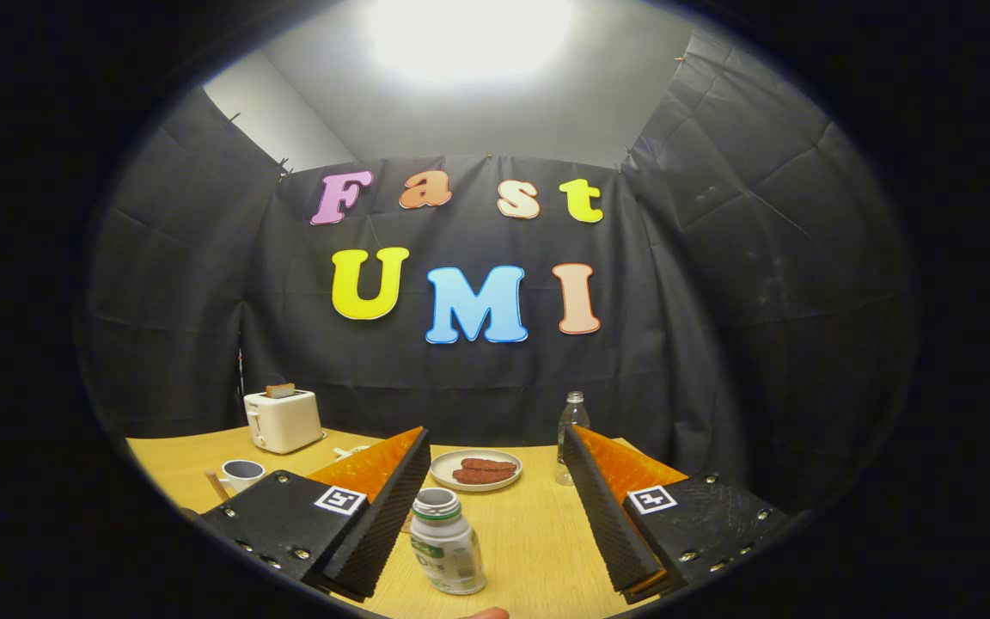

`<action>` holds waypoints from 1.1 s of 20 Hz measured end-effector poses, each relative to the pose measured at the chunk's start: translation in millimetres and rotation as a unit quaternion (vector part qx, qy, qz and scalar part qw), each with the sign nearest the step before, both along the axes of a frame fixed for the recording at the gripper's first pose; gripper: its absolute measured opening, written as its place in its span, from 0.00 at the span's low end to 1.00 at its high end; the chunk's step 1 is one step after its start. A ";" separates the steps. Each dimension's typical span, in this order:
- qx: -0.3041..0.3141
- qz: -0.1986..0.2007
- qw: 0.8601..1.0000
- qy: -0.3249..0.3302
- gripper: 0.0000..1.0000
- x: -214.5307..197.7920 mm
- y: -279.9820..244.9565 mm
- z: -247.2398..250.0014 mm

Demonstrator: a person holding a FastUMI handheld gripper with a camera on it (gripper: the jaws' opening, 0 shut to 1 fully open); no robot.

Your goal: Take the bottle from table, then pour the juice into the cup, finally place the bottle on the coaster

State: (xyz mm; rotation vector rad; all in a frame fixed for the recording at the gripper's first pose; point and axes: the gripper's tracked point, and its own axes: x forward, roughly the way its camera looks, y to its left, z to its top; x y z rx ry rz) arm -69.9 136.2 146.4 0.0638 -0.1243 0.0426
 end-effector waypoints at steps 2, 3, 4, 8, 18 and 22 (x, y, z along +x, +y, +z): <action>0.003 0.013 1.000 0.000 0.95 -2.8 16.2 -3.7; 0.005 0.019 1.000 0.001 0.95 -3.2 22.8 -6.5; 0.005 0.025 1.000 0.005 0.95 -1.5 28.2 -13.1; 0.001 0.039 0.999 0.036 0.95 8.5 45.1 -48.6; 0.022 0.042 0.993 0.106 0.95 35.7 50.1 -133.5; 0.026 0.045 0.993 0.107 0.95 44.9 49.2 -149.5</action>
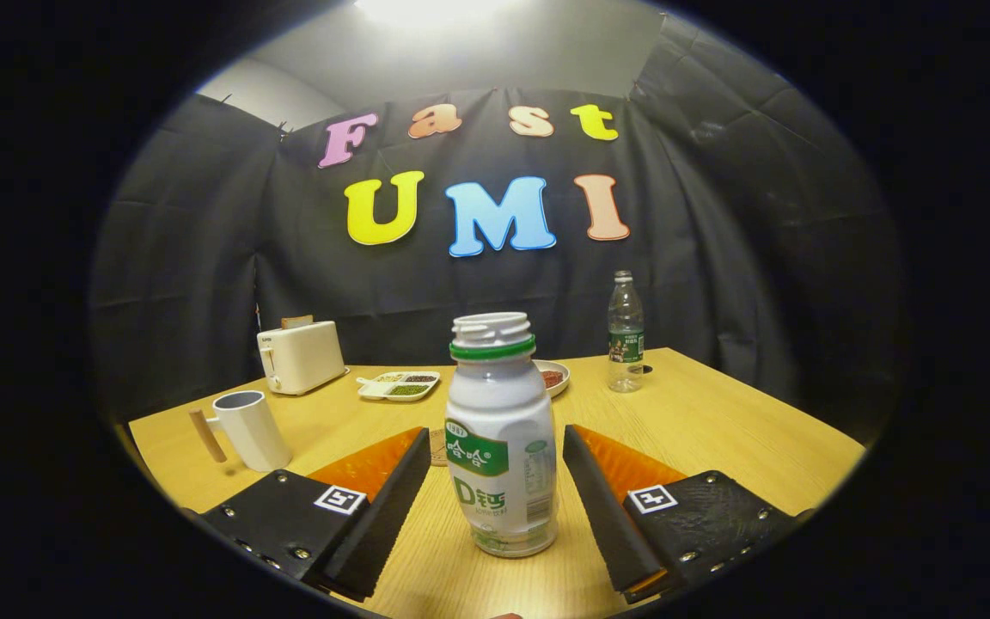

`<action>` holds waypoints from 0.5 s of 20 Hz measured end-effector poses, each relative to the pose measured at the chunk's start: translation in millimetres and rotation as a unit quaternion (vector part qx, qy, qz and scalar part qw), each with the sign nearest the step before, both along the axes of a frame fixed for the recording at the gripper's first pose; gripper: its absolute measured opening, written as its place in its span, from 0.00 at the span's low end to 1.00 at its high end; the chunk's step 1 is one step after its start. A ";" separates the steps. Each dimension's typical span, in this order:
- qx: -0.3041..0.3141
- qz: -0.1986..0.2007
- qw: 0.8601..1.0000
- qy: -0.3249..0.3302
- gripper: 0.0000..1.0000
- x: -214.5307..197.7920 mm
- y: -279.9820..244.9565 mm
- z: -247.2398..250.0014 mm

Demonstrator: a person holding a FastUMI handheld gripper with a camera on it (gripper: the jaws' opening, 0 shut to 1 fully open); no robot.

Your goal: Take the bottle from table, then pour the juice into the cup, finally place the bottle on the coaster

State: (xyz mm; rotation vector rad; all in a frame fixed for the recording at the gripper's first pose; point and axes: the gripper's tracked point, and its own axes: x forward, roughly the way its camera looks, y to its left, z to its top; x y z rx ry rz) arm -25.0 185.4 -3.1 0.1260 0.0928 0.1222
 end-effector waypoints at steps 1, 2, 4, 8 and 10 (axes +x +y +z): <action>0.000 0.000 1.000 0.001 0.95 1.7 -0.4 -4.0; -0.001 0.003 1.000 0.002 0.95 3.4 1.0 -7.6; 0.000 0.003 1.000 0.010 0.93 6.2 0.1 -16.1; -0.002 0.004 1.000 0.002 0.84 5.1 1.2 -12.9; -0.006 0.001 1.000 0.005 0.83 5.8 2.8 -14.3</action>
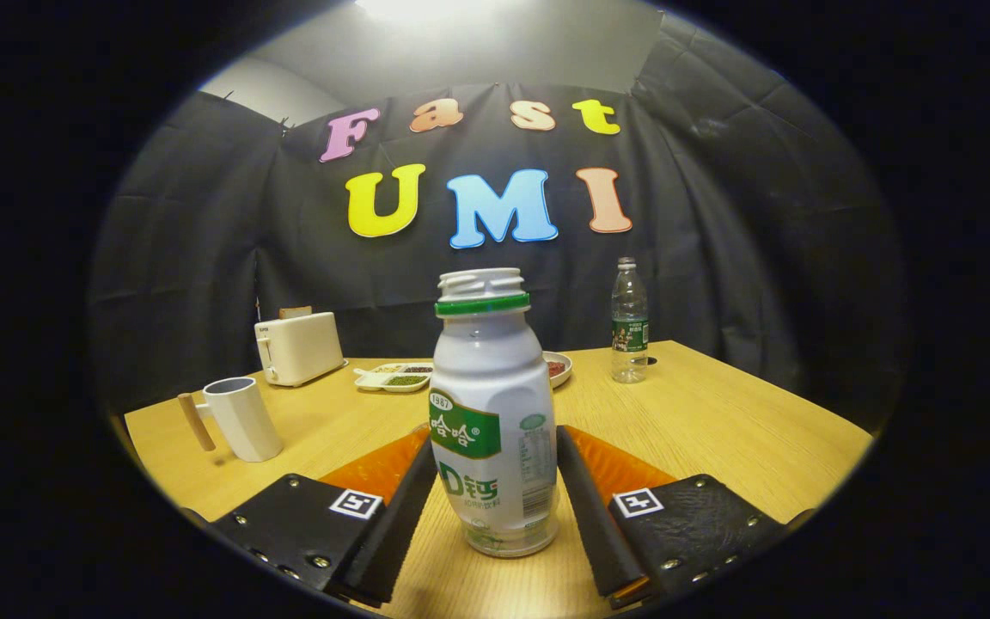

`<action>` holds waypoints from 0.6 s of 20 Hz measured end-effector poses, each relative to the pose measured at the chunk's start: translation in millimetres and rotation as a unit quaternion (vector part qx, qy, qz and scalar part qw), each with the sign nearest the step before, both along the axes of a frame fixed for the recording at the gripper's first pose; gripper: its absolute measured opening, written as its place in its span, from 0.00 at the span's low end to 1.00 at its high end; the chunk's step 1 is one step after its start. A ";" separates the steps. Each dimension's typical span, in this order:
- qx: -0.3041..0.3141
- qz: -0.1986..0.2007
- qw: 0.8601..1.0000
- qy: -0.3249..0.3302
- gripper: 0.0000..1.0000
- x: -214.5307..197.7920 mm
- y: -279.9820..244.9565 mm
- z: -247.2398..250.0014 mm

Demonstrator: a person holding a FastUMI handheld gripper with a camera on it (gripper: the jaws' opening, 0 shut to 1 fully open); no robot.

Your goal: Take the bottle from table, then pour the juice into the cup, finally place the bottle on the coaster

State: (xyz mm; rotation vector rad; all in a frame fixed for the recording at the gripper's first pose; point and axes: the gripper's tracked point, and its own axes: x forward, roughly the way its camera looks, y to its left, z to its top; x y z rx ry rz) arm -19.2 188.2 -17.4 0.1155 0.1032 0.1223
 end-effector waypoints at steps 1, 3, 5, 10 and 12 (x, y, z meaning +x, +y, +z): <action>0.000 -0.001 1.000 0.000 0.78 -2.7 0.6 0.8; -0.006 -0.002 1.000 0.000 0.77 1.3 2.1 0.4; -0.009 -0.003 1.000 -0.001 0.75 2.7 3.4 0.5; -0.026 -0.010 1.000 0.007 0.73 5.7 8.3 1.7; -0.037 -0.007 0.999 0.003 0.73 6.0 15.4 9.6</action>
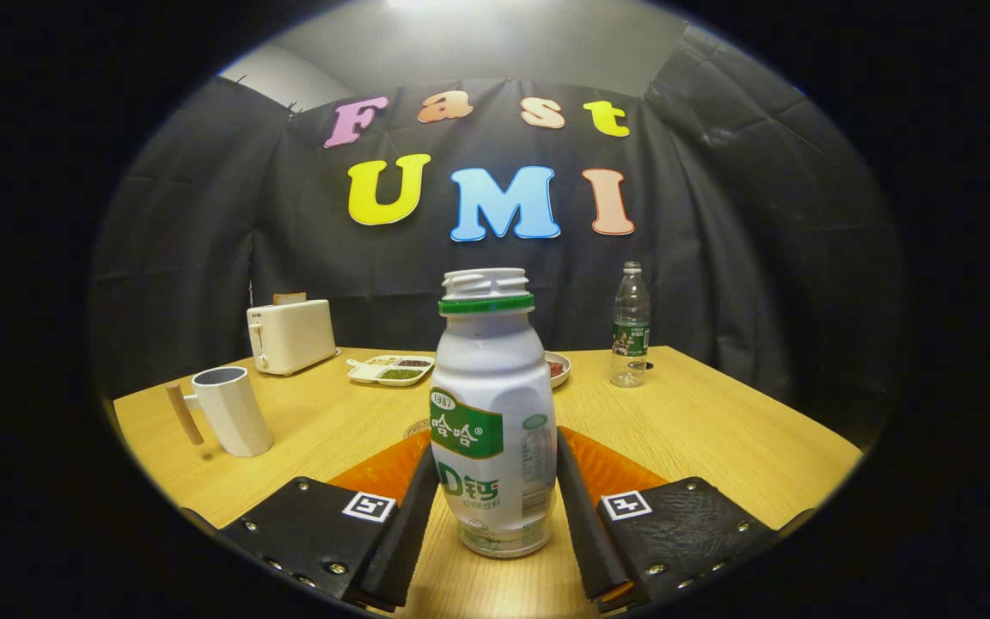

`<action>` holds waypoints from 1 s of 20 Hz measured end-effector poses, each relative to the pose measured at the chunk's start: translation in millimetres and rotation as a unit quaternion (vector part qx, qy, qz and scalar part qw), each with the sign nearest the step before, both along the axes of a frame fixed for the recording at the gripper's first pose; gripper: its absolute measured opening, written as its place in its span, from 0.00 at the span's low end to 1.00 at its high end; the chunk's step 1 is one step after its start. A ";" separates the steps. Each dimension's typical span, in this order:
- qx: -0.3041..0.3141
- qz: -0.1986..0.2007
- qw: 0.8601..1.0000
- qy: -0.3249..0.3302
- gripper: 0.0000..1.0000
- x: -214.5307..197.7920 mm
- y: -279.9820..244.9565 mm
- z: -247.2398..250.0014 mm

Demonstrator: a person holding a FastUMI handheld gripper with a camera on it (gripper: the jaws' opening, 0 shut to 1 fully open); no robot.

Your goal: Take the bottle from table, then pour the juice into the cup, finally place the bottle on the coaster

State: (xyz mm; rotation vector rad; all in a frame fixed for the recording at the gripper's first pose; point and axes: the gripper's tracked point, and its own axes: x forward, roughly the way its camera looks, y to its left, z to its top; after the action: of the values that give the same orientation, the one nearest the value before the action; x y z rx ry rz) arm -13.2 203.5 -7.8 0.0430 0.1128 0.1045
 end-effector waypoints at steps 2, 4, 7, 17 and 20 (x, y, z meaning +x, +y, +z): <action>-0.007 0.001 1.000 -0.003 0.73 2.6 6.5 8.5; -0.015 0.008 1.000 -0.005 0.72 6.2 19.0 18.1; -0.036 0.020 0.999 -0.006 0.73 11.2 41.1 31.2; -0.162 0.062 0.985 0.011 0.73 14.8 126.5 38.5; -0.204 0.062 0.977 0.018 0.73 18.9 138.3 34.0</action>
State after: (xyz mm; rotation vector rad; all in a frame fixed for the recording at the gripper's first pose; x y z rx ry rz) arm 5.7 341.9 26.2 -0.3733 0.1714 0.2040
